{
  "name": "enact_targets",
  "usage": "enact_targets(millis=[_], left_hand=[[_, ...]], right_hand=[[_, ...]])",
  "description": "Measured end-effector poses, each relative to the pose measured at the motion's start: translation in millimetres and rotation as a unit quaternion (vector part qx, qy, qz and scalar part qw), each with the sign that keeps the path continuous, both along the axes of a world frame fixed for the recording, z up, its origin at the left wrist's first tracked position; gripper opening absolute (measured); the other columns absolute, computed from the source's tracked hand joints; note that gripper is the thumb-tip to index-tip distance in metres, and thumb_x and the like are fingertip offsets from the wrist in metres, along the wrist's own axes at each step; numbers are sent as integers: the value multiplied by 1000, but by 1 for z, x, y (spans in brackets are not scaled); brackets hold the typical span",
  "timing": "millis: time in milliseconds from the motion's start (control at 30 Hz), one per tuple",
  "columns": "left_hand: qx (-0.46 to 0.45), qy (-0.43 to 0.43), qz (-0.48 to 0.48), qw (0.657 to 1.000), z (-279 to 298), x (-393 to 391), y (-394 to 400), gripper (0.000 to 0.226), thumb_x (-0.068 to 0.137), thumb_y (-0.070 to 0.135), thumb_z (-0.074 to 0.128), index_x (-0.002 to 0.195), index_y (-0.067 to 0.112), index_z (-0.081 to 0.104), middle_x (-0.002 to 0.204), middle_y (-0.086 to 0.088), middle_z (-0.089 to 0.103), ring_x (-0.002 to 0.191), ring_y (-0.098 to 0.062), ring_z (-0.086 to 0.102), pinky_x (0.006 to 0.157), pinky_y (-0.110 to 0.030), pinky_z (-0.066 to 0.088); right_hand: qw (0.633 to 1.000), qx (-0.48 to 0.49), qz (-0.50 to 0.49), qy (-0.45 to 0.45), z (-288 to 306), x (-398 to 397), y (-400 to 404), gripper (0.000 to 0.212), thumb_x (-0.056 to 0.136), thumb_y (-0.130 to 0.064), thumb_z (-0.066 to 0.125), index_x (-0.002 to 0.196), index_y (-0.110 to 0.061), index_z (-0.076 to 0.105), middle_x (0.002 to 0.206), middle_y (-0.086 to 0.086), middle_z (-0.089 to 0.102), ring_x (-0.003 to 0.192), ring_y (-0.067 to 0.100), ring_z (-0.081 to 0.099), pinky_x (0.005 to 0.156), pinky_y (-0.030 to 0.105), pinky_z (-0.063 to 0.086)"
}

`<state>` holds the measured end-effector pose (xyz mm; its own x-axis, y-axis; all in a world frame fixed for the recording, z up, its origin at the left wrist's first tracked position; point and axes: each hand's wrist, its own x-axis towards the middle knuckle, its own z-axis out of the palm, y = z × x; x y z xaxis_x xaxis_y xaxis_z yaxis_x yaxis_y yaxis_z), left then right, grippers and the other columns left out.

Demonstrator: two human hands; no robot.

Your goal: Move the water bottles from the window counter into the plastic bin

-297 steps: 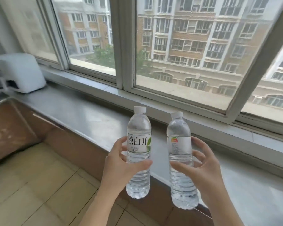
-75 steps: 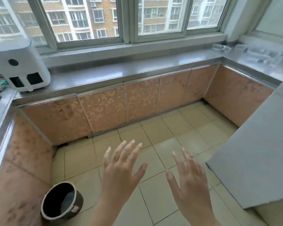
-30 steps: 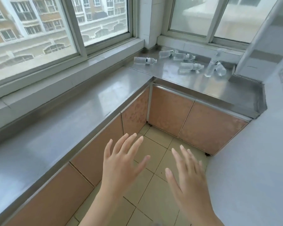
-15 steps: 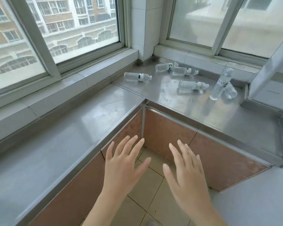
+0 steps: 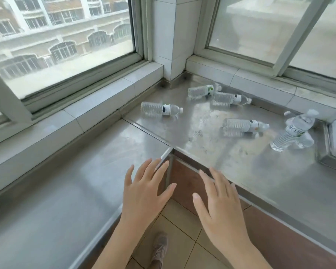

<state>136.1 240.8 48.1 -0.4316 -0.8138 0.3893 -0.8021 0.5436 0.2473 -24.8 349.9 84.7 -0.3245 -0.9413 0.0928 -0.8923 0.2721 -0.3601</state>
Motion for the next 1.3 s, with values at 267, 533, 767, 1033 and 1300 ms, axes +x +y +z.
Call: enact_targets(millis=[267, 533, 767, 1033, 1300], left_hand=[[-11, -17, -65, 998, -3, -56, -130, 57, 87, 61, 46, 129, 27, 65, 132, 7, 66, 127, -17, 59, 111, -44, 27], [26, -43, -69, 996, -24, -118, -211, 60, 88, 61, 46, 133, 26, 63, 135, 7, 64, 128, -16, 58, 110, -47, 33], [57, -79, -39, 994, -38, -174, -287, 62, 81, 52, 66, 136, 23, 60, 134, 4, 64, 126, -21, 60, 104, -50, 44], [164, -164, 7, 973, -85, -202, -397, 83, 53, 9, 89, 131, 20, 62, 127, -8, 66, 118, -40, 62, 92, -57, 49], [210, -193, -17, 958, -105, -190, -452, 67, 61, 2, 75, 122, 28, 66, 115, 1, 71, 109, -34, 63, 100, -64, 37]], right_hand=[[998, 41, -44, 2, 1, -51, -108, 65, 90, -55, 11, 149, -31, 21, 159, -5, 14, 146, 15, 7, 119, 43, 8], [996, 75, -36, -21, -17, -114, -193, 71, 85, -58, 3, 151, -32, 11, 160, -6, 6, 146, 13, 0, 118, 40, 2], [997, 73, -5, 6, -42, -179, -262, 63, 92, -52, 19, 149, -25, 28, 157, 3, 25, 144, 19, 16, 113, 39, 5], [994, 106, -7, 25, -67, -208, -311, 56, 94, -46, 30, 143, -21, 37, 150, 8, 39, 138, 20, 24, 109, 42, 13], [993, 114, -34, -11, -87, -213, -344, 55, 93, -46, 29, 142, -22, 38, 150, 8, 38, 136, 19, 25, 108, 41, 11]])
